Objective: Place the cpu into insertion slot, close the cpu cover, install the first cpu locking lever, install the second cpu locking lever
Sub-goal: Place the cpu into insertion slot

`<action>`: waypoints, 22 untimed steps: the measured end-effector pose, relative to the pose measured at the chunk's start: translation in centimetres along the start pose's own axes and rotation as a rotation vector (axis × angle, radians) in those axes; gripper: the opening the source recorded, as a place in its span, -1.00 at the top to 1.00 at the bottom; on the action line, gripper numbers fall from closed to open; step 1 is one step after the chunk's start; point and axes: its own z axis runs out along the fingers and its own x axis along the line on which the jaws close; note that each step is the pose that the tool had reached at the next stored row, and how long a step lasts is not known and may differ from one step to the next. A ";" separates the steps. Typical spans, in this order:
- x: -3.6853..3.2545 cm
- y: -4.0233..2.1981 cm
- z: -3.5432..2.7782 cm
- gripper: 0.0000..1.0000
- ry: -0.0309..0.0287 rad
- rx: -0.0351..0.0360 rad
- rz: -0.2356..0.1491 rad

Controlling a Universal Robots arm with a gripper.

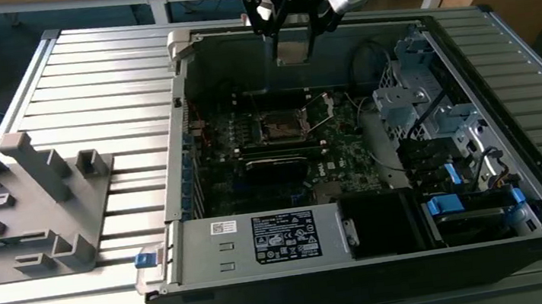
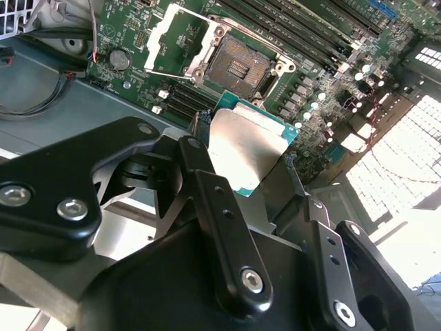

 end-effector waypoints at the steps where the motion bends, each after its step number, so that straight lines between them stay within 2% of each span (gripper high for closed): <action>1: 0.00 -0.01 0.05 -0.08 0.0000 0.0000 0.000; 22: 0.00 -0.02 0.23 -0.08 0.0002 0.0002 0.000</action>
